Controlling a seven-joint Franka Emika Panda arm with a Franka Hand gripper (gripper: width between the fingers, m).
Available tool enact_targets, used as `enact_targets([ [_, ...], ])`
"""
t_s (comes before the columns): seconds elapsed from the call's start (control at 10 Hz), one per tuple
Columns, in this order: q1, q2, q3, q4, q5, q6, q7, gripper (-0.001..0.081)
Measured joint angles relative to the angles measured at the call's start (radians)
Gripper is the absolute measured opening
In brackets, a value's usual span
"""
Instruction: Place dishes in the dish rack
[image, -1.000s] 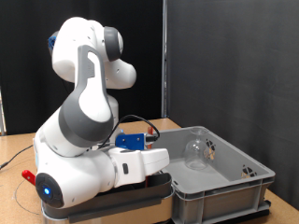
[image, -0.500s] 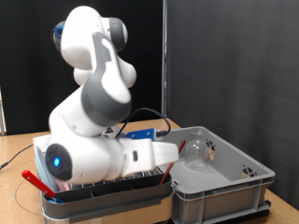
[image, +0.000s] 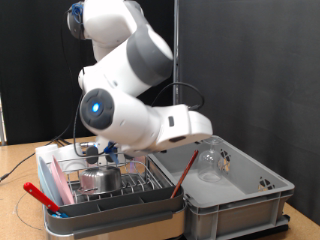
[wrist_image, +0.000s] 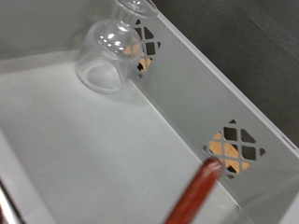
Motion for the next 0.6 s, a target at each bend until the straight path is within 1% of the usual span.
enact_targets([
  [0.2, 0.021, -0.066, 0.010, -0.034, 0.000, 0.016, 0.036, 0.0806],
  [0.3, 0.032, -0.090, 0.016, -0.042, 0.000, 0.007, 0.068, 0.0806],
  [0.4, 0.040, -0.111, 0.018, -0.062, -0.001, 0.004, 0.095, 0.0806],
  [0.6, 0.040, -0.111, 0.019, -0.062, -0.010, 0.024, 0.054, 0.0806],
])
